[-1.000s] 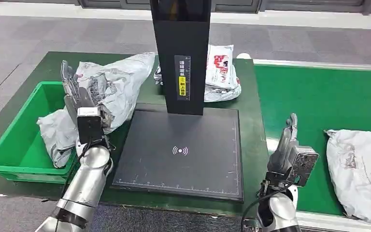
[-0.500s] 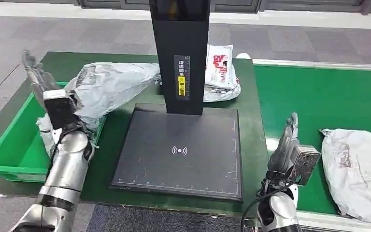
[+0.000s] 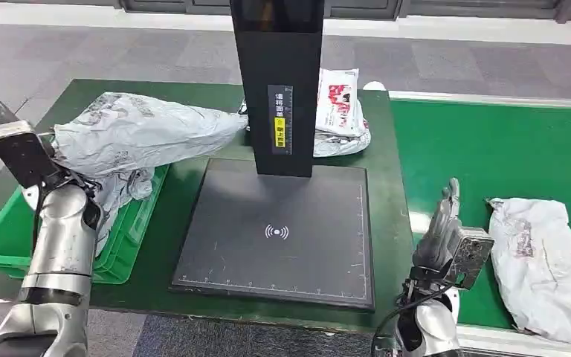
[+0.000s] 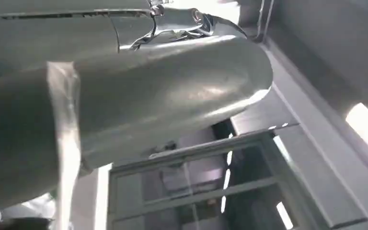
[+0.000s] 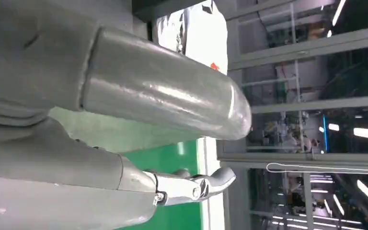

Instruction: Moved the parcel from conveyor to table for the left to box.

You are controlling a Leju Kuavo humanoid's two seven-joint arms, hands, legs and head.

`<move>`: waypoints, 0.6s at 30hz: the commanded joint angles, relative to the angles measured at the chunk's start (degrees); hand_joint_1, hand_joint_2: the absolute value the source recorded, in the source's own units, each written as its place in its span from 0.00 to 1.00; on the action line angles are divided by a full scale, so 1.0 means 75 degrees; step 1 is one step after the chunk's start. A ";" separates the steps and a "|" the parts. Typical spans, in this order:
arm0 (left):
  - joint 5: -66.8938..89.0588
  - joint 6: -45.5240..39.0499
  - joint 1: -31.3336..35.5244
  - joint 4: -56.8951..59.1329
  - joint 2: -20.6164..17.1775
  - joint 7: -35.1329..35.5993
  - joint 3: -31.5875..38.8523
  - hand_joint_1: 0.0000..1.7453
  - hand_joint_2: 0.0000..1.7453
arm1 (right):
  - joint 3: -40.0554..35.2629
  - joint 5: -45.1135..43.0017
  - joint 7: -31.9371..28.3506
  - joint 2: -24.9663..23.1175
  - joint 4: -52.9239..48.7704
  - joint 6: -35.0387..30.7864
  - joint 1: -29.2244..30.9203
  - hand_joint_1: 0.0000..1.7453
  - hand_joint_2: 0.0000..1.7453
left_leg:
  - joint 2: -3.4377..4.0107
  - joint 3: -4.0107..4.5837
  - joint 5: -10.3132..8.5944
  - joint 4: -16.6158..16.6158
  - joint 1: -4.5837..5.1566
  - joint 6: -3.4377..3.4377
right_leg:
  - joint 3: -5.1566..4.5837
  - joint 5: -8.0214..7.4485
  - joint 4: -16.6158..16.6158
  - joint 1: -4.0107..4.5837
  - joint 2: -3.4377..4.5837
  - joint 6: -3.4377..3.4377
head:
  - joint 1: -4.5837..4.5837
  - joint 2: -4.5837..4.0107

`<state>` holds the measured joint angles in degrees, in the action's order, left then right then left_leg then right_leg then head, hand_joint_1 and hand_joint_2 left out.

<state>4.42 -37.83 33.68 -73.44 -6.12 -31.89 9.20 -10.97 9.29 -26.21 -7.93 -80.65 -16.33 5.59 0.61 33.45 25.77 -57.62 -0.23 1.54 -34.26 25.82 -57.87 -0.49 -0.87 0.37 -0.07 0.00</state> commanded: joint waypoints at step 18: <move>0.0517 -0.0289 -0.1383 -0.0626 -0.0452 -0.0911 0.3275 0.00 0.00 | 0.0358 0.0186 -0.0001 -0.0012 -0.0174 0.0259 -0.0292 0.00 0.00 | 0.0045 -0.0033 0.0003 0.0030 -0.0001 -0.0005 | 0.0020 -0.0008 0.0027 0.0000 0.0057 -0.0002 | 0.0000 0.0000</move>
<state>4.52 -39.71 28.72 -79.51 -11.39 -35.98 20.28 -10.51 11.08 -26.21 -8.02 -83.78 -14.86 2.19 0.73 33.48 25.78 -57.58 -0.25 1.54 -34.29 25.82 -57.87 -0.48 -0.77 0.38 -0.07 0.00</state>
